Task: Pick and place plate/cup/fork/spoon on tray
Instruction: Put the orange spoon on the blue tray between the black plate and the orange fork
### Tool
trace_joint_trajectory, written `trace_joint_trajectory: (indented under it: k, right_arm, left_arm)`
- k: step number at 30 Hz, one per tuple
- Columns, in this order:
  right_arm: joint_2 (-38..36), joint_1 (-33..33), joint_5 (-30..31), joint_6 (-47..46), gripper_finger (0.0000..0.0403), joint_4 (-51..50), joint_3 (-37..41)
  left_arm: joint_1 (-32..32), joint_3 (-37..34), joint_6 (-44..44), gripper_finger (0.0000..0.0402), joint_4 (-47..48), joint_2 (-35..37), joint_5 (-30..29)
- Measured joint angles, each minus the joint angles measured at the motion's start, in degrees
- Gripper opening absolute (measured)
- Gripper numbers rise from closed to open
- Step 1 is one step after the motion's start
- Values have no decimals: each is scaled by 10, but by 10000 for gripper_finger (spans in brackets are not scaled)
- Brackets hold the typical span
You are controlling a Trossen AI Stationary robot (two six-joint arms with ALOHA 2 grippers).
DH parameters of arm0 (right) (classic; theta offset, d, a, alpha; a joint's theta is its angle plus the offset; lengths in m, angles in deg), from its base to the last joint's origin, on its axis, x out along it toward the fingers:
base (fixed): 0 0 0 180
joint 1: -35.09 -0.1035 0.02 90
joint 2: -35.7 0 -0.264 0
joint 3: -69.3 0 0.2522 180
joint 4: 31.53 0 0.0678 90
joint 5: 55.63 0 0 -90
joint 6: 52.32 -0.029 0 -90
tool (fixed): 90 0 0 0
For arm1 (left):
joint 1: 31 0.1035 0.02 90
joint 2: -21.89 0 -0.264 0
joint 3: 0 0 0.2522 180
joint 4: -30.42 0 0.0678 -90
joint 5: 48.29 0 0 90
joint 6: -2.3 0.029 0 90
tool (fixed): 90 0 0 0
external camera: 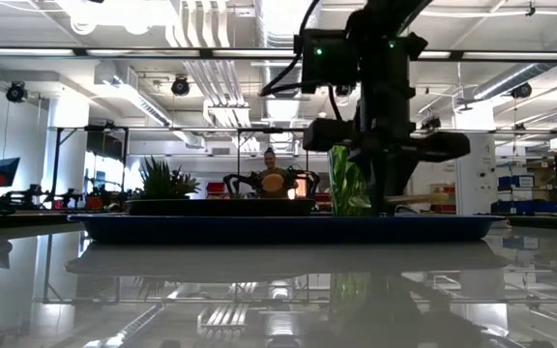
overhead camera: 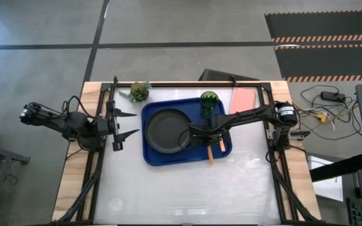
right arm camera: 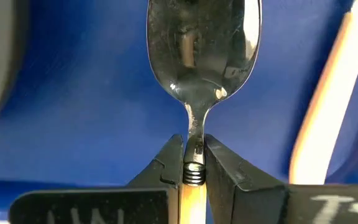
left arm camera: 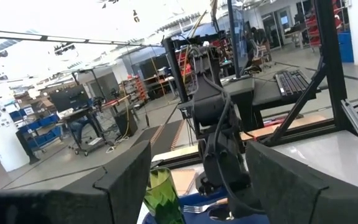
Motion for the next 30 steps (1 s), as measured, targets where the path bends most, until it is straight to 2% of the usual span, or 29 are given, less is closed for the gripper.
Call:
trace_joint_trajectory:
  k: [9, 20, 24, 30]
  right_arm:
    - [-3, 33, -3, 19, 28, 55, 24]
    - [12, 55, 7, 34, 29, 68, 28]
    - [12, 55, 27, 43, 48, 68, 27]
    - [12, 55, 51, 49, 98, 69, 25]
  left_arm:
    - [0, 0, 0, 245, 0, 2, 0]
    - [0, 0, 1, 245, 0, 2, 0]
    - [0, 0, 1, 245, 0, 2, 0]
    - [0, 0, 1, 245, 0, 2, 0]
